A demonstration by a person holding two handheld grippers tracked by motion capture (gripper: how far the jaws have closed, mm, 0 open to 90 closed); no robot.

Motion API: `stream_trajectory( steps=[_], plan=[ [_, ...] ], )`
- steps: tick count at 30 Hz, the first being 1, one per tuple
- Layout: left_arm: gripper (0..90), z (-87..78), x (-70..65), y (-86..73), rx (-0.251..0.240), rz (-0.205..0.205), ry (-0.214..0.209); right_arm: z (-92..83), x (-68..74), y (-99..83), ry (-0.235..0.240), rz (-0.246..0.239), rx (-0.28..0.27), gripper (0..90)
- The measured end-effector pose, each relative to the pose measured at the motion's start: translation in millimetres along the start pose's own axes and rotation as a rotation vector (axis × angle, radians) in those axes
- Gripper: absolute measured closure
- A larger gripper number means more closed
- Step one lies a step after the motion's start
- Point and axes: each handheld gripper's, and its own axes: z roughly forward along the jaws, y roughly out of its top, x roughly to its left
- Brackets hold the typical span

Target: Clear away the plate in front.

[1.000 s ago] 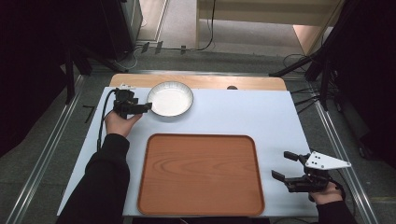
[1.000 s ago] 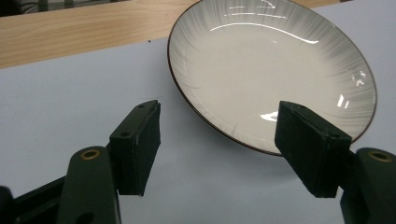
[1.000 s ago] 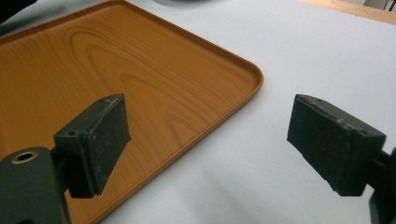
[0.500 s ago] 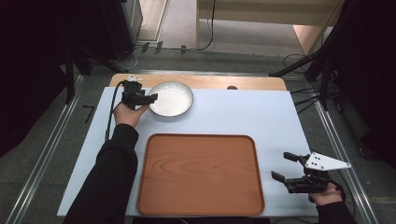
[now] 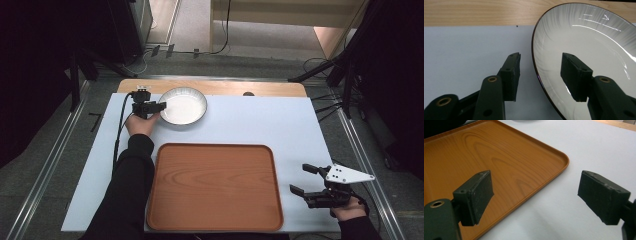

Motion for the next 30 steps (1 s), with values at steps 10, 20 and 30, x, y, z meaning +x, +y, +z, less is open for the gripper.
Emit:
stream_trajectory(
  steps=[10, 20, 30],
  plan=[
    [66.6, 15.0, 0.9, -5.9, -0.041, -0.109, -0.054, 0.9, 0.2, -0.7, 0.011, -0.002, 0.012, 13.6],
    [82.0, 12.7, 13.7, -10.8, -0.078, -0.345, -0.145, -0.2, -1.1, -1.1, 0.007, -0.002, 0.002, 13.6],
    [85.7, 5.9, 14.7, -4.6, -0.094, -0.46, -0.204, -2.2, -2.0, -1.5, -0.005, -0.005, -0.006, 13.6]
  ],
)
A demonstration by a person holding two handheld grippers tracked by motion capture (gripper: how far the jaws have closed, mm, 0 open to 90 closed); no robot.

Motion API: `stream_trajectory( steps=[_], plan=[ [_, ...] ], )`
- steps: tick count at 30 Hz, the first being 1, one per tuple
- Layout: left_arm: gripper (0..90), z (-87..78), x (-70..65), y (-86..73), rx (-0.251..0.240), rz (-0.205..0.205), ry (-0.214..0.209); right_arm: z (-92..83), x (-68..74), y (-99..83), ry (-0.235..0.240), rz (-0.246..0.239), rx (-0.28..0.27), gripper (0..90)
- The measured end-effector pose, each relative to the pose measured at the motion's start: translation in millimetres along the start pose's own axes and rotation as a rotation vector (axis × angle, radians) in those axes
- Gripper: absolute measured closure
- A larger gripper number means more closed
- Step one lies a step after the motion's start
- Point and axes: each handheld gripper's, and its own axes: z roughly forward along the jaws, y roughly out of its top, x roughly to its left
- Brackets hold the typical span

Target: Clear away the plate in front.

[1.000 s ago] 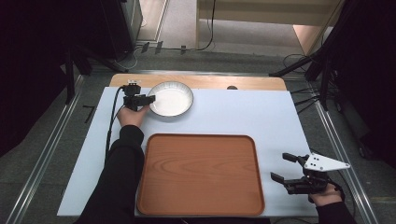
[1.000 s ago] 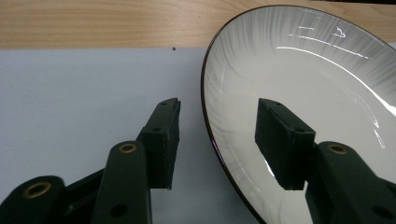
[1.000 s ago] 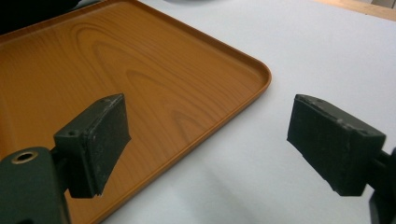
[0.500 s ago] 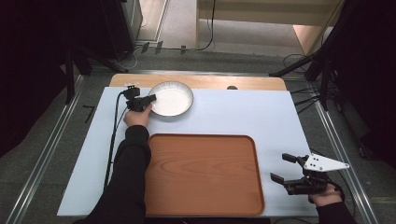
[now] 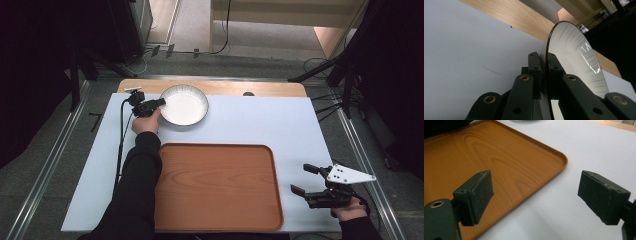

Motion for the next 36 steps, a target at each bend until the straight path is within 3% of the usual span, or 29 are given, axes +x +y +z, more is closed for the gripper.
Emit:
stream_trajectory(
  steps=[6, 7, 11, 24, 31, 36],
  plan=[
    [85.3, -6.2, 3.0, 4.1, 0.033, -0.041, -0.017, 0.9, -1.3, 0.4, 0.006, 0.01, -0.005, 13.6],
    [85.3, -8.3, 3.5, 6.2, 0.033, -0.063, -0.032, 1.7, -1.7, 0.8, 0.007, 0.002, -0.006, 13.6],
    [85.2, -12.0, 2.5, 8.7, 0.031, -0.079, -0.053, 1.7, -1.9, 0.7, 0.008, 0.001, -0.005, 13.6],
    [84.8, -34.9, -10.0, 16.4, 0.084, -0.042, -0.103, -0.3, -2.1, -1.1, 0.0, 0.007, -0.005, 13.6],
    [84.4, -48.7, -24.8, 14.5, 0.136, -0.003, -0.144, -4.0, -1.0, -2.5, -0.007, 0.013, -0.011, 13.6],
    [84.4, -55.9, -31.9, 10.1, 0.162, 0.001, -0.178, -4.0, -1.2, -2.9, -0.006, 0.012, -0.015, 13.6]
  ],
)
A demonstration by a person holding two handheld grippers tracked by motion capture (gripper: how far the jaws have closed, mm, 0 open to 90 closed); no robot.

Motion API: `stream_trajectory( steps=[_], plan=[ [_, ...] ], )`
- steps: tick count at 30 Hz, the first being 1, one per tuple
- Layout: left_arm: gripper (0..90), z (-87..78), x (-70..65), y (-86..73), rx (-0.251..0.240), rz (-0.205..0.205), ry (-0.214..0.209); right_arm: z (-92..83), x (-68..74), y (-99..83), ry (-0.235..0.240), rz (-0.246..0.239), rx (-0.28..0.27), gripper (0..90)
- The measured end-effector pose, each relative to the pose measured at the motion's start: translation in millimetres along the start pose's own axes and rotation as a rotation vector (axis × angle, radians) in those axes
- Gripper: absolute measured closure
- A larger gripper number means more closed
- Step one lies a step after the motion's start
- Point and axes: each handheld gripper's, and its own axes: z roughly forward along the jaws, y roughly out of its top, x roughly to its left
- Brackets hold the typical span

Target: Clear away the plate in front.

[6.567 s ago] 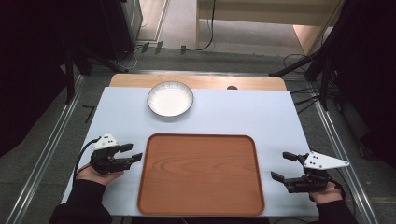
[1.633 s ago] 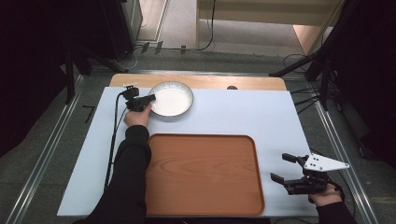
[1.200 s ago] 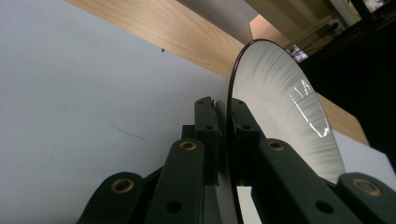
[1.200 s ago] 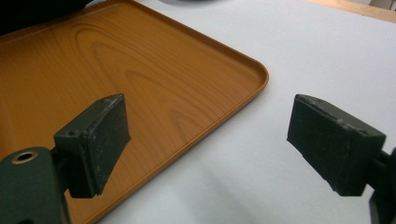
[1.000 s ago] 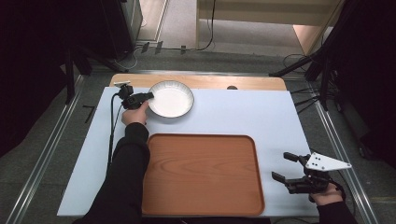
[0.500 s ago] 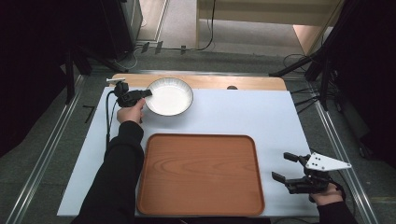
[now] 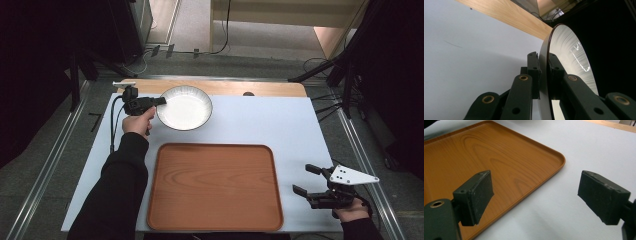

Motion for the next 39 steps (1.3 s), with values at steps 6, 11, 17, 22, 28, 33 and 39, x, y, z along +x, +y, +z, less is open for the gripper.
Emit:
stream_trajectory(
  steps=[6, 11, 17, 22, 28, 33, 39],
  plan=[
    [84.2, -3.4, -9.5, -9.3, 0.041, 0.014, -0.021, -1.5, 0.5, -0.1, -0.005, 0.005, -0.004, 13.6],
    [84.2, -6.0, -16.7, -17.8, 0.066, 0.023, -0.056, -3.6, 1.7, 0.3, -0.006, 0.003, -0.017, 13.6],
    [84.2, -9.2, -25.5, -25.8, 0.09, 0.046, -0.079, -4.3, 1.5, -0.4, -0.009, 0.0, -0.018, 13.6],
    [84.1, -10.6, -32.2, -33.4, 0.111, 0.067, -0.092, -4.1, 1.4, -0.6, -0.009, -0.002, -0.015, 13.6],
    [84.0, -11.9, -33.7, -43.9, 0.136, 0.085, -0.097, -4.2, 1.4, -0.8, -0.01, 0.001, -0.016, 13.6],
    [83.8, -15.7, -33.3, -53.9, 0.145, 0.084, -0.113, -3.2, 1.6, 0.2, -0.004, 0.001, -0.011, 13.6],
    [83.6, -20.7, -36.3, -66.0, 0.158, 0.107, -0.126, -1.3, 1.3, 0.6, 0.0, -0.008, -0.007, 13.6]
  ],
)
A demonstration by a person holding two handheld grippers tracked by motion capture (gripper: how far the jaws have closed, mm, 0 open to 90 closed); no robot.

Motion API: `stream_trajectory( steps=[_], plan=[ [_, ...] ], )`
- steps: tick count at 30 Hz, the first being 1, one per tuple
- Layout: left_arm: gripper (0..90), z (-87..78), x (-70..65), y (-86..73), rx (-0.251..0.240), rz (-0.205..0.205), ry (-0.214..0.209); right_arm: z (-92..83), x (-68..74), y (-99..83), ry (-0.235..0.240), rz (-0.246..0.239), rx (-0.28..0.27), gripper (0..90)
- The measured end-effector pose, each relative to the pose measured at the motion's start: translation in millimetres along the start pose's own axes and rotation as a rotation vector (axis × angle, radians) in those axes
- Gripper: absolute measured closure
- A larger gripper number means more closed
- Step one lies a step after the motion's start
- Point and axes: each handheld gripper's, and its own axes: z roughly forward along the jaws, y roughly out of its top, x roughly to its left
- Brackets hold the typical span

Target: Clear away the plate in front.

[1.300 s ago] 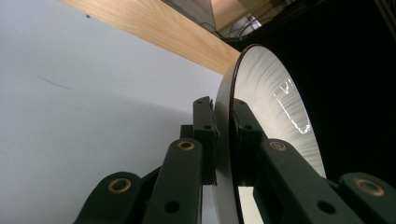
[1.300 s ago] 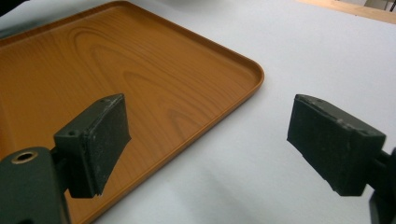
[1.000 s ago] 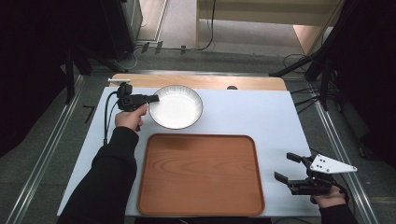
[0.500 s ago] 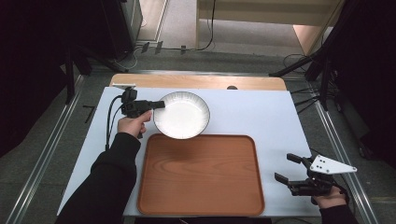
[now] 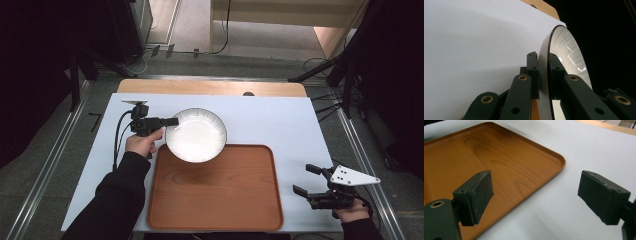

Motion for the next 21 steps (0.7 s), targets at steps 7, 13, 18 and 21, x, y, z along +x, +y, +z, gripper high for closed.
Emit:
stream_trajectory(
  steps=[7, 13, 18, 21],
  plan=[
    [83.5, 0.3, -4.6, -13.8, 0.02, 0.019, -0.012, 0.7, -0.5, 0.2, 0.002, 0.002, 0.007, 13.6],
    [83.3, 1.1, -6.2, -25.3, 0.023, 0.024, -0.029, 0.3, 0.9, 0.7, 0.005, 0.002, 0.003, 13.6],
    [83.1, 1.6, -7.2, -33.3, 0.03, 0.029, -0.039, -0.2, 1.5, 0.7, 0.002, 0.0, 0.001, 13.6],
    [83.0, 1.9, -8.0, -37.4, 0.032, 0.029, -0.044, -1.0, 2.0, 0.8, 0.001, 0.0, -0.002, 13.6]
  ],
)
